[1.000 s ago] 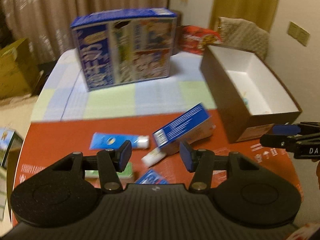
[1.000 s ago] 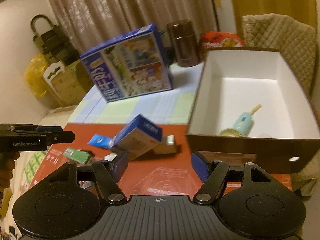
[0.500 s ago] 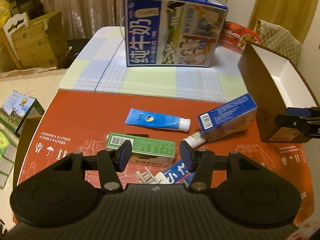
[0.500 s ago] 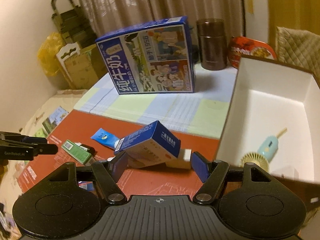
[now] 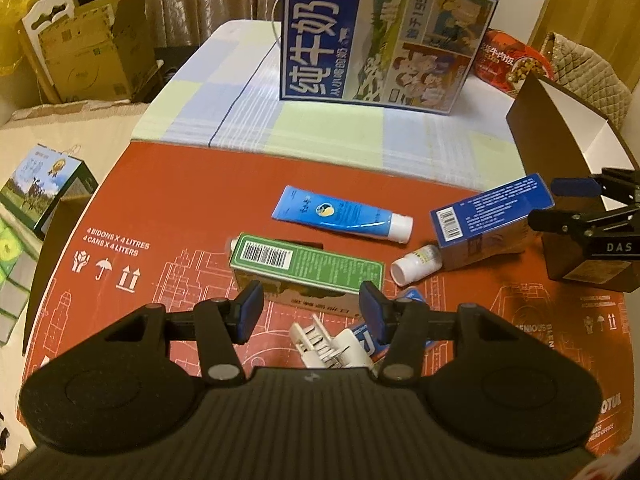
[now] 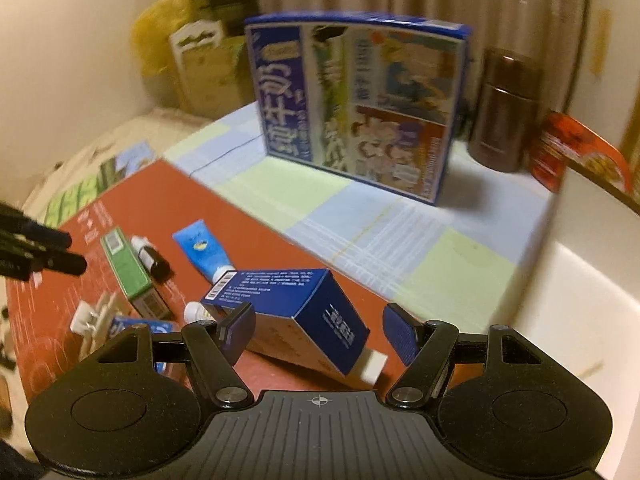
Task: Organize rigid objects
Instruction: 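Move both grippers back over the remaining items on the mat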
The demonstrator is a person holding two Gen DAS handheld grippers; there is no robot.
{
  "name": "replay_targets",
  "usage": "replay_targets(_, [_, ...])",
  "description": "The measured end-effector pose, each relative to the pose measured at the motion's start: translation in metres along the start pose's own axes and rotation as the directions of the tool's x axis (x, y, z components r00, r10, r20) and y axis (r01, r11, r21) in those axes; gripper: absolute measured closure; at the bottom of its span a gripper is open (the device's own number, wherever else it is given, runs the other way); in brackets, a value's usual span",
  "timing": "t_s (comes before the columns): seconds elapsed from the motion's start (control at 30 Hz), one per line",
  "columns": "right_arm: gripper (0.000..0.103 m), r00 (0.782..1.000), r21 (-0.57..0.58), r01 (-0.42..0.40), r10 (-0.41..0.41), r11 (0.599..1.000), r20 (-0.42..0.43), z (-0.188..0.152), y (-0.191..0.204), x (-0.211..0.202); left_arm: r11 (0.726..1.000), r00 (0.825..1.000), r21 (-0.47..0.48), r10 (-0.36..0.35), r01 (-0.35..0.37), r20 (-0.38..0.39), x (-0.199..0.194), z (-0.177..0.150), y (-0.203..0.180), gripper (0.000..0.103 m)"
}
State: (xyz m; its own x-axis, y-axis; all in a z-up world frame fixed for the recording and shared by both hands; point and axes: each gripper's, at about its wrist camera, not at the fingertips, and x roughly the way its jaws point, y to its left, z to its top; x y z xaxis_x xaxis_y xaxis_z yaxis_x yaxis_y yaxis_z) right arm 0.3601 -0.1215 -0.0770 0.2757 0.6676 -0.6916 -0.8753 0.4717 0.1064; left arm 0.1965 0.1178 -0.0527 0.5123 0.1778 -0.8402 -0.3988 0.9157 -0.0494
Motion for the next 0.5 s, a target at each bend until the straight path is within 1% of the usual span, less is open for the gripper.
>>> replay_targets(0.17, [0.035,0.999,-0.097,-0.031,0.029,0.995,-0.019,-0.002,0.008,0.01,1.0,1.0,-0.003,0.005,-0.005,-0.017,0.005,-0.003,0.003,0.054])
replay_targets(0.27, [0.036,0.998,-0.137,-0.054,0.049,0.989,-0.037,-0.007,0.02,0.007,1.0,1.0,0.001,0.004,-0.004,-0.03,0.008,-0.007,0.004,0.054])
replay_targets(0.33, [0.036,0.997,-0.137,-0.064,0.059,0.989,-0.04,-0.011,0.027,0.003,1.0,0.999,0.0,0.0,0.0,-0.04,0.009,-0.01,0.004,0.054])
replay_targets(0.5, [0.036,0.99,-0.08,-0.132,0.128,0.988,-0.06,-0.029,0.047,-0.003,1.0,0.997,0.002,-0.013,0.013,-0.072,0.013,-0.022,0.003,0.054])
